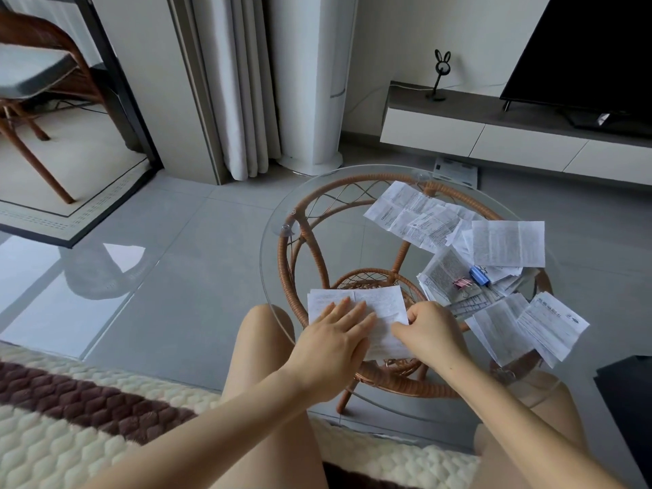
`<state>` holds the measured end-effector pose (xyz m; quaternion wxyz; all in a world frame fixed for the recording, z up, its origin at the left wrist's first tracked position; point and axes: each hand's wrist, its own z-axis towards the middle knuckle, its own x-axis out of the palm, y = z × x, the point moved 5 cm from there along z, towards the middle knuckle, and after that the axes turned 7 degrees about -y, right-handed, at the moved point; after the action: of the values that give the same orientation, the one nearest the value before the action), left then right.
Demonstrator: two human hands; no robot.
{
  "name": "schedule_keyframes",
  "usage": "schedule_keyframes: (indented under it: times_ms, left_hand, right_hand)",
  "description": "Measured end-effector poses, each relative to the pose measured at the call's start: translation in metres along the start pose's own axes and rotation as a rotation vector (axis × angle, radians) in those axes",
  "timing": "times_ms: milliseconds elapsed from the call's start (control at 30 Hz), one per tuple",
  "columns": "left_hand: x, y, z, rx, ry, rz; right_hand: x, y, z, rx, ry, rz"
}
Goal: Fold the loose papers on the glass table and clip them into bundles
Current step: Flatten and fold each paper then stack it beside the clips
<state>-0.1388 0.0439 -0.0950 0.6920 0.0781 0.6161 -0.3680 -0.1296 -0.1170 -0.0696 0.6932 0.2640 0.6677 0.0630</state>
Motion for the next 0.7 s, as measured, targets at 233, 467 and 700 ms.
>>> schedule_keyframes:
  times_ms: [233, 467, 700]
  left_hand:
    - [0.0066, 0.0073, -0.0005, 0.021, -0.032, 0.060]
    - [0.0057, 0.0058, 0.0001, 0.012, -0.028, 0.053]
    - [0.0115, 0.0071, -0.0021, 0.014, 0.035, 0.160]
  right_hand:
    - [-0.0028, 0.0065, 0.0026, -0.073, 0.014, -0.099]
    - [-0.0016, 0.0066, 0.0004, -0.093, 0.010, -0.167]
    - [0.0022, 0.0032, 0.0033, -0.090, 0.005, -0.145]
